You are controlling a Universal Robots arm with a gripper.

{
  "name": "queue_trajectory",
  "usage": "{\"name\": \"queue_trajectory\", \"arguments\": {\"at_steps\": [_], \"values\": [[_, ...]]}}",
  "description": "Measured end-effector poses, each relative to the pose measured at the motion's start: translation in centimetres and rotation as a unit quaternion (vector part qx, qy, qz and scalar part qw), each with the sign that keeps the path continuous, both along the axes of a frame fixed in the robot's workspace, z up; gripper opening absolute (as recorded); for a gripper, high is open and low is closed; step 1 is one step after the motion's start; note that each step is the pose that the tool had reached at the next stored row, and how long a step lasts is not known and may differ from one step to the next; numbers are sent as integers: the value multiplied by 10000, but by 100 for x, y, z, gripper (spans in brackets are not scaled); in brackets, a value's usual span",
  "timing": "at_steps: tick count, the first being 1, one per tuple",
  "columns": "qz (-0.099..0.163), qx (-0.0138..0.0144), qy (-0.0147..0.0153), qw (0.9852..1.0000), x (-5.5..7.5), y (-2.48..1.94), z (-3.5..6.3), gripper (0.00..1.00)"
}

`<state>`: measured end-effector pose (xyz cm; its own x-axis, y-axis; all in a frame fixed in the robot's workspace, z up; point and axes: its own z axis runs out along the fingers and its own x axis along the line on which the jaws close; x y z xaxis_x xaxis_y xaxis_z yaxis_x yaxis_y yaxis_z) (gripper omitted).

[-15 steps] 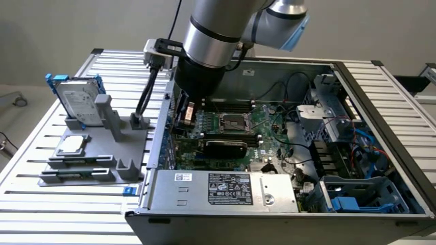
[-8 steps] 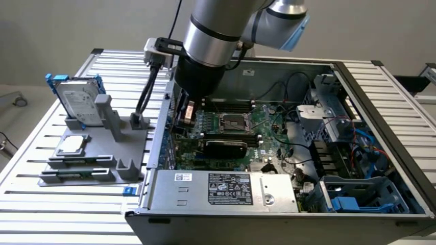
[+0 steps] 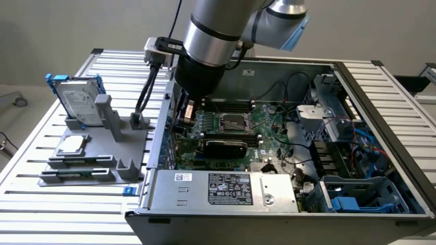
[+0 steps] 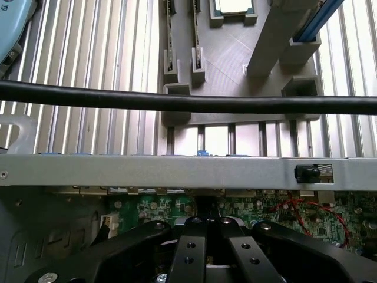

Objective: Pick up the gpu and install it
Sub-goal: 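Press down on the gpu until it lock into place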

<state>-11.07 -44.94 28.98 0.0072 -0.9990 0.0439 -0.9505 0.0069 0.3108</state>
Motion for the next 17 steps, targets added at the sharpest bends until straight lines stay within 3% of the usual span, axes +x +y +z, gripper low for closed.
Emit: {"name": "queue_trajectory", "arguments": {"at_steps": [17], "values": [[-60, -19, 11, 10000, 0, 6, 35, 11]]}}
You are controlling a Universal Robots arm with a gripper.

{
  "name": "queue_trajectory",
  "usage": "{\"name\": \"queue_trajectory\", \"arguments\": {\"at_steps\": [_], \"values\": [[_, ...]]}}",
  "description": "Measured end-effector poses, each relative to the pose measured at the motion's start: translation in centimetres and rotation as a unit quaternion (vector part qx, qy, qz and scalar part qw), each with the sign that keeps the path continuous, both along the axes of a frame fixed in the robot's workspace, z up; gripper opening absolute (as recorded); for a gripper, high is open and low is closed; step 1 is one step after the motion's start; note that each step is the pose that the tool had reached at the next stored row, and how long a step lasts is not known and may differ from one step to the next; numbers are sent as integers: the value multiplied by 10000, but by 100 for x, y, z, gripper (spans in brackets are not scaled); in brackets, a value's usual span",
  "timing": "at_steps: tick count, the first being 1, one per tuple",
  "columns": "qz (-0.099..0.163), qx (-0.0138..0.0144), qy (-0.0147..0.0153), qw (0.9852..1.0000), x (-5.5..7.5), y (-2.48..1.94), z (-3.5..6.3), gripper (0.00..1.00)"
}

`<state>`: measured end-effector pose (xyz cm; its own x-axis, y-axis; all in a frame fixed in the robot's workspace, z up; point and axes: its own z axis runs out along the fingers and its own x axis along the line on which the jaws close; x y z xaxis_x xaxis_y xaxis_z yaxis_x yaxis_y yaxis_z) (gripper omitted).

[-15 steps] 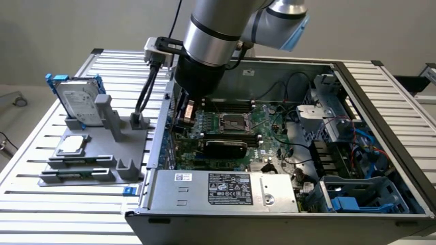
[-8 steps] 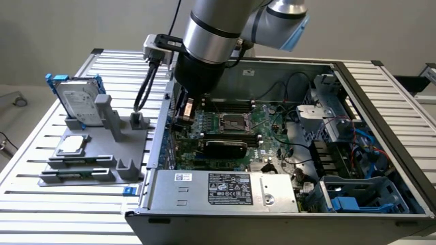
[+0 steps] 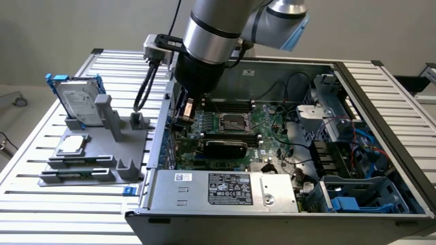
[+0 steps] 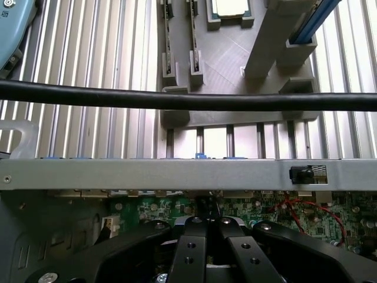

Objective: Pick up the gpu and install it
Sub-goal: 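Press down on the gpu until it lock into place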

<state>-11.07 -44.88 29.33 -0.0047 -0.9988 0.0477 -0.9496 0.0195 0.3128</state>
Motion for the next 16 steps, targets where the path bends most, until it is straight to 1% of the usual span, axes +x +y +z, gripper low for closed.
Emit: {"name": "queue_trajectory", "arguments": {"at_steps": [5, 13, 16], "values": [[-63, 2, -1, 10000, 0, 2, -6, 11], [-304, 0, -1, 9995, -7, 2, -16, 11], [-357, -6, -1, 9994, -8, 3, -18, 11]]}}
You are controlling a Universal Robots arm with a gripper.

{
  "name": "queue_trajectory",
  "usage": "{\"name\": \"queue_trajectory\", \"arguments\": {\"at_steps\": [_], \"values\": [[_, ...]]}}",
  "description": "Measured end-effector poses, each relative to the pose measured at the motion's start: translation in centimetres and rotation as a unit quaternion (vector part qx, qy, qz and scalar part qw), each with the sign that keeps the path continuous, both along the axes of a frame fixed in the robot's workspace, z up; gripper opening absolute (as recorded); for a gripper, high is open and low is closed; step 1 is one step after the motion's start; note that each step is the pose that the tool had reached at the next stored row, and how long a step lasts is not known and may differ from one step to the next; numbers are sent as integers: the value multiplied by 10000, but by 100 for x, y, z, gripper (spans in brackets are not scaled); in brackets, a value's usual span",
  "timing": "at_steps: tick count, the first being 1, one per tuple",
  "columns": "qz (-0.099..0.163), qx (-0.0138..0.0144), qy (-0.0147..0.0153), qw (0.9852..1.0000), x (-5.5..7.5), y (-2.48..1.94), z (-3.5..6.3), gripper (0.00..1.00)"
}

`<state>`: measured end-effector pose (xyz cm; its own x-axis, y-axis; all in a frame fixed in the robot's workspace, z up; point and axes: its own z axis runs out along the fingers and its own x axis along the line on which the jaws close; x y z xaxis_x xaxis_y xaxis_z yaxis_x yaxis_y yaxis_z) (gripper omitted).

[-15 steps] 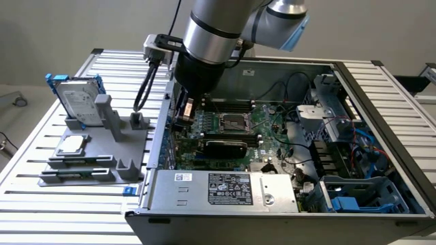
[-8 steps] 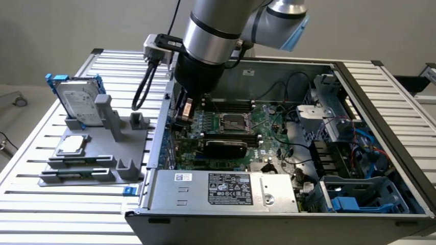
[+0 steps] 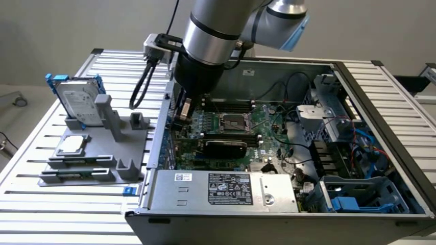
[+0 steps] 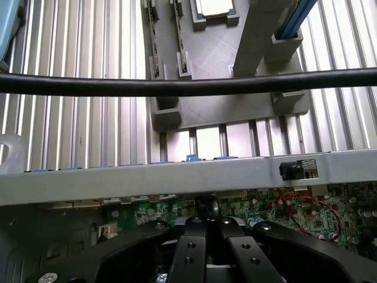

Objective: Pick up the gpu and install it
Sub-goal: 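Press down on the gpu until it lock into place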

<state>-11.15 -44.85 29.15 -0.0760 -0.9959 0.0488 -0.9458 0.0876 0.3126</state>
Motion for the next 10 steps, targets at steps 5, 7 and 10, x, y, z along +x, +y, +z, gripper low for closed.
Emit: {"name": "queue_trajectory", "arguments": {"at_steps": [5, 7, 10], "values": [[-48, -24, 1, 10000, 0, -1, -8, 11], [-65, -33, 1, 10000, 1, 0, -13, 11], [-87, -43, 1, 10000, 1, -1, -16, 11]]}}
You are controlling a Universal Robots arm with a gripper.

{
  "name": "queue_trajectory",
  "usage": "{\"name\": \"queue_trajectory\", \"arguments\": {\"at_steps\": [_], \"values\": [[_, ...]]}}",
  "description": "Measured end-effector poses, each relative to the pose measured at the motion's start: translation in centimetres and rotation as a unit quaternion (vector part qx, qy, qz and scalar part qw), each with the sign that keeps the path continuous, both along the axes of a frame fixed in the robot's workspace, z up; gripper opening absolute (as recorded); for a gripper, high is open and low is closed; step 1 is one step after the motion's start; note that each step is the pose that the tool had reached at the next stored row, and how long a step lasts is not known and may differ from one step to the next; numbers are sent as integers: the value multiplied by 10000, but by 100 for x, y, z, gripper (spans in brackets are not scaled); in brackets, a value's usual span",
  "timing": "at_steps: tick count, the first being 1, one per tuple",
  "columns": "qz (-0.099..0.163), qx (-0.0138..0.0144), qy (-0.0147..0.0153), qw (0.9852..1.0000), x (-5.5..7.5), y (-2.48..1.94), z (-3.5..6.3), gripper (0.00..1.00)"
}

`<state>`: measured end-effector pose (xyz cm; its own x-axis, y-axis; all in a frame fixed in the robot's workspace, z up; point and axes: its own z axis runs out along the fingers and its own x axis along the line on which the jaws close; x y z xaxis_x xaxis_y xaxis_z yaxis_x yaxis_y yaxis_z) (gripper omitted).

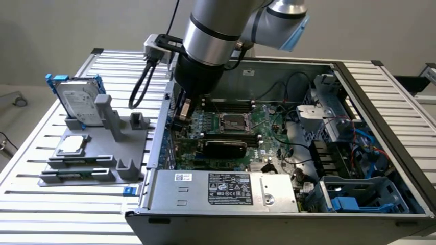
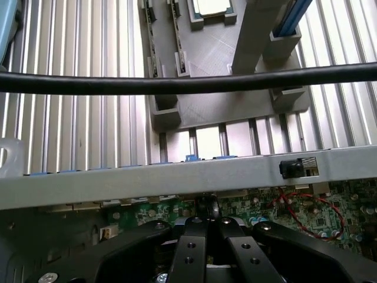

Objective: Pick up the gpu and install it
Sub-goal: 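Press down on the gpu until it lock into place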

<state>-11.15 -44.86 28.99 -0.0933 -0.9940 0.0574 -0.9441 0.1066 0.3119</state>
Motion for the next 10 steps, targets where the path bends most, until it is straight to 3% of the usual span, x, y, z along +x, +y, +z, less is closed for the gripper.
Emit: {"name": "queue_trajectory", "arguments": {"at_steps": [4, 10], "values": [[-12, 0, 1, 10000, 3, 1, 3, 11], [-12, -4, 6, 10000, 81, 1, 110, 11]]}}
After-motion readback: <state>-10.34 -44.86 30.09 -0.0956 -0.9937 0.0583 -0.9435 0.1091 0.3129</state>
